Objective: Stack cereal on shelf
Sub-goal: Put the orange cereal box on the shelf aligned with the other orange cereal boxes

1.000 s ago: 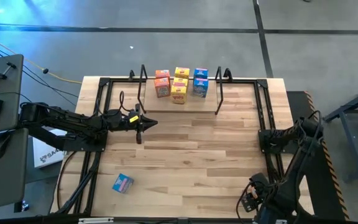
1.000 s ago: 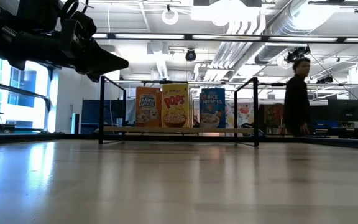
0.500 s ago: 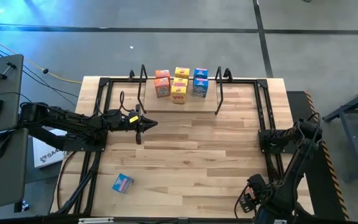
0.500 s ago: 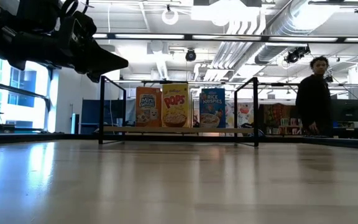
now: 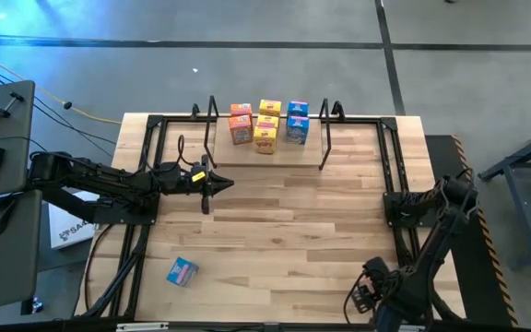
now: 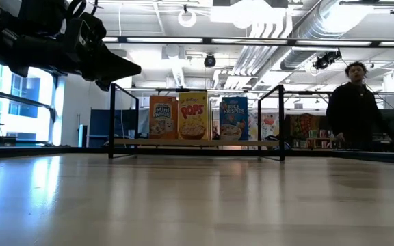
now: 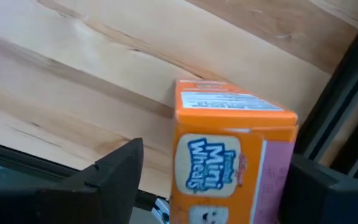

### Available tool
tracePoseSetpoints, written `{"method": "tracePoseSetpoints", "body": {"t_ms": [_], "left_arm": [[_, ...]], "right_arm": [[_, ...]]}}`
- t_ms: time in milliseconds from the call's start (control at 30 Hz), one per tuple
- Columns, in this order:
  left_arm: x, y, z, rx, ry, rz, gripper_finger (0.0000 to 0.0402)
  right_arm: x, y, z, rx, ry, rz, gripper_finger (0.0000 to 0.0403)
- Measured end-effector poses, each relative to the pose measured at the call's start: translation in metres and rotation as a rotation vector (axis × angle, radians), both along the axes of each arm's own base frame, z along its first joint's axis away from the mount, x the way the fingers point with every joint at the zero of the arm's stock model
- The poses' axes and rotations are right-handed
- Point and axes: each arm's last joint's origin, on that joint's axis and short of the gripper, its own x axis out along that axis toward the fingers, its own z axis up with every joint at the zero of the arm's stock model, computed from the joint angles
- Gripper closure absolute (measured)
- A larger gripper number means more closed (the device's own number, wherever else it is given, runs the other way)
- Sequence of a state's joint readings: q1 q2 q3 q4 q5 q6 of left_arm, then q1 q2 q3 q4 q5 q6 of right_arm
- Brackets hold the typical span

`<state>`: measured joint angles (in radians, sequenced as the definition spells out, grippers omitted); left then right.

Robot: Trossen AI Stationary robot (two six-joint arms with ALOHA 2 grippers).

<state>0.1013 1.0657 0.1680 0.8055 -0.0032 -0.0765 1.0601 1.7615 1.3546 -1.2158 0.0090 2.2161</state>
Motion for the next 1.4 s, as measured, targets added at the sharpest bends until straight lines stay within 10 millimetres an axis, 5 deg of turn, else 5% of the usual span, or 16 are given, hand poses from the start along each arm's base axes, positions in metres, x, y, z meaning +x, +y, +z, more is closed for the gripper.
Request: {"method": "tracePoseSetpoints", "body": {"t_ms": [400, 667, 867, 1067, 1400], "left_arm": [[0.000, 0.000, 0.000, 0.000, 0.000, 0.000, 0.0392], [0.000, 0.000, 0.000, 0.000, 0.000, 0.000, 0.0392], [0.000, 0.000, 0.000, 0.000, 0.000, 0.000, 0.0392], [0.000, 0.000, 0.000, 0.000, 0.000, 0.000, 0.0392], [0.000, 0.000, 0.000, 0.008, 0.000, -0.001, 0.0392]], "right_arm": [[0.021, -0.009, -0.002, 0.036, -0.004, 0.092, 0.0238], [0.062, -0.034, 0.024, 0.041, -0.033, 0.236, 0.0271], [0.116, -0.086, 0.046, -0.037, -0.116, 0.436, 0.0268], [0.175, -0.161, 0.053, -0.132, -0.269, 0.688, 0.0268], [0.250, -0.268, 0.018, -0.269, -0.449, 0.993, 0.0268]]}}
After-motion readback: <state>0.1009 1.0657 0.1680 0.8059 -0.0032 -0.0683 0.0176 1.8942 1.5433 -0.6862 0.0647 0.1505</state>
